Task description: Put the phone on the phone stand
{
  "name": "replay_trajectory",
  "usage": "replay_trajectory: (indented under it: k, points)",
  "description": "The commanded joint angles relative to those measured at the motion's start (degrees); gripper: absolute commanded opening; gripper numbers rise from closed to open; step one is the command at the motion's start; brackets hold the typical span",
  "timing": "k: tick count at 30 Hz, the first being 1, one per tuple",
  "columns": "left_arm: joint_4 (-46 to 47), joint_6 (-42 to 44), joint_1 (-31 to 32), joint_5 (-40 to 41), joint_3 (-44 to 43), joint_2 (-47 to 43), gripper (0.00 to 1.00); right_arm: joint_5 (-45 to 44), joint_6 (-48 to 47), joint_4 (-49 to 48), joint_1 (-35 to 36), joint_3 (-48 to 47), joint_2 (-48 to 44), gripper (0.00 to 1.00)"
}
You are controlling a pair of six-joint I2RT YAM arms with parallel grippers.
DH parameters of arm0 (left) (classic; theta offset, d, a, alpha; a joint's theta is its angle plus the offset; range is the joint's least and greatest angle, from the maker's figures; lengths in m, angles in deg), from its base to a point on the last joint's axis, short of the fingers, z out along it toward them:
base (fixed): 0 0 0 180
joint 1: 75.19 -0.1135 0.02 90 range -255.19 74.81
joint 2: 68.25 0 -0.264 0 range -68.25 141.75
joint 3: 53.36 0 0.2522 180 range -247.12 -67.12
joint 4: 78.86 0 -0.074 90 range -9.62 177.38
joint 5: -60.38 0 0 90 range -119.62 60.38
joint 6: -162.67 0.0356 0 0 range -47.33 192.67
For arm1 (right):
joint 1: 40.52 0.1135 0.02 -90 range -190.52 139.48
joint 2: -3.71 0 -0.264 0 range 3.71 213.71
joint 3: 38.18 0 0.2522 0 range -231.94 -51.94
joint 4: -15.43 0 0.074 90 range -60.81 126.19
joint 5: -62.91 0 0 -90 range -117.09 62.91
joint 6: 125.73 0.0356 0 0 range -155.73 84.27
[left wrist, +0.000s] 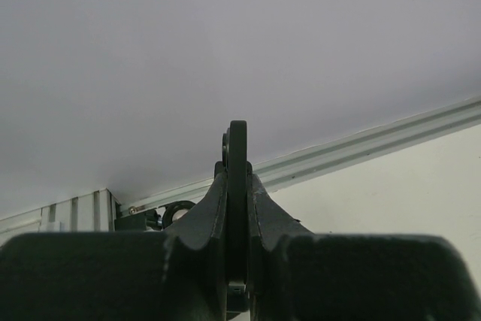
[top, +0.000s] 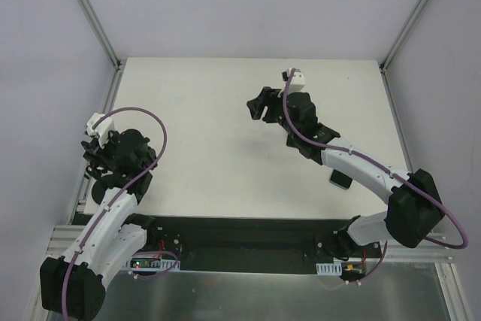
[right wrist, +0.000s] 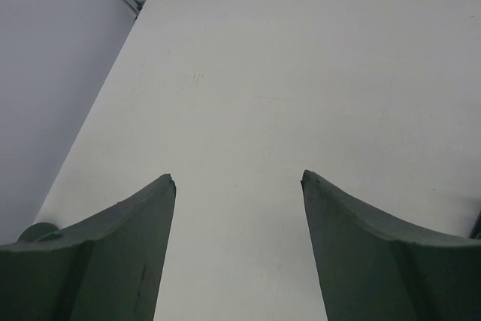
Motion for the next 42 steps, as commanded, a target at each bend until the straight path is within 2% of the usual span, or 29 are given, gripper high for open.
replay_trajectory:
  k: [1, 2, 3, 4, 6, 7, 11, 13, 14, 17, 18, 19, 20, 25, 32, 33, 35, 36, 37, 38, 39, 40, 42]
  points:
    - [8.37, 3.64, -0.67, 5.47, 0.45, -0.77, 0.07, 0.9, 1.04, -2.71, -0.35, 0.56, -0.71, 0.7]
    - [9.59, 4.52, -0.67, 5.47, 0.72, -0.85, 0.14, 1.08, 1.05, -2.8, -0.43, 0.56, -0.62, 0.7]
    - [11.96, 5.57, -0.67, 5.47, 0.89, -0.94, 0.27, 1.08, 1.13, -2.8, -0.43, 0.56, -0.53, 0.71]
    - [13.2, 7.32, -0.67, 5.47, 0.98, -1.12, 0.35, 1.17, 1.13, -2.8, -0.52, 0.47, -0.53, 0.7]
    - [14.0, 8.31, -0.58, 5.47, 0.9, -1.64, 0.49, 1.34, 1.13, -2.8, -0.52, 0.39, -0.44, 0.7]
    - [14.0, 8.74, -0.58, 5.47, 0.72, -1.91, 0.63, 1.26, 1.13, -2.8, -0.44, 0.47, -0.36, 0.7]
    - [14.0, 10.5, 0.47, 5.47, -0.59, -2.96, 0.84, 1.52, 1.13, -2.8, -0.61, 0.21, -0.01, 0.7]
    - [14.0, 12.43, 1.52, 5.47, -1.3, -3.23, 0.88, 1.61, 1.05, -2.71, -0.61, 0.21, 0.08, 0.7]
    - [14.0, 13.14, 1.88, 5.47, -1.91, -3.32, 0.86, 1.69, 1.05, -2.8, -0.7, 0.12, 0.08, 0.7]
    - [15.22, 16.65, 1.97, 5.47, -2.09, -4.02, 0.72, 1.7, 1.13, -2.62, -0.87, 0.3, -0.18, 0.7]
    - [17.06, 18.14, 1.97, 5.47, -2.01, -4.28, 0.72, 1.61, 1.13, -2.71, -0.87, 0.38, -0.35, 0.7]
    - [19.25, 22.5, 2.23, 5.47, -1.92, -4.2, 0.73, 1.61, 1.05, -2.62, -0.96, 0.47, -0.44, 0.7]
    - [23.71, 24.72, 2.41, 5.47, -2.0, -3.93, 0.82, 1.61, 1.05, -2.62, -0.96, 0.47, -0.53, 0.71]
    - [29.73, 34.22, 3.89, 5.47, -4.63, -0.33, 0.99, 1.61, 1.13, -2.62, -1.4, 0.82, -0.97, 0.7]
    - [25.0, 40.03, 12.68, 3.54, -16.57, 5.9, 0.99, 3.71, -0.09, -1.4, -2.45, -0.23, -0.1, 0.71]
    - [24.29, 40.56, 15.82, 2.93, -18.16, 7.83, 0.99, 3.98, -0.53, 0.43, -2.54, -1.53, 0.26, 0.71]
    - [20.96, 42.41, 20.58, 0.12, -23.68, 9.94, 0.99, 4.24, -1.5, 2.81, -2.98, -3.21, 1.48, 0.71]
    - [18.16, 41.45, 25.82, -1.72, -25.72, 11.78, 0.99, 4.24, -2.55, 5.09, -3.24, -4.0, 1.92, 0.71]
    - [0.38, 33.44, 28.22, -6.09, -28.08, 12.67, 0.99, 4.24, -3.17, 6.24, -3.68, -5.57, 2.89, 0.71]
    - [-14.76, 23.87, 30.33, -11.18, -36.11, 13.64, 0.99, 4.16, -3.61, 7.38, -3.86, -6.29, 3.42, 0.71]
    - [-33.53, 11.77, 31.84, -19.5, -41.59, 15.3, 0.99, 4.07, -4.22, 9.31, -4.12, -7.08, 3.77, 0.72]
    - [-42.34, -1.49, 29.41, -44.81, -45.82, 15.66, 0.99, 3.72, -4.31, 9.94, -4.65, -7.69, 4.47, 0.72]
    - [-42.44, -3.64, 28.16, -58.11, -46.66, 15.58, 0.99, 3.02, -4.67, 11.69, -5.53, -7.79, 4.65, 0.73]
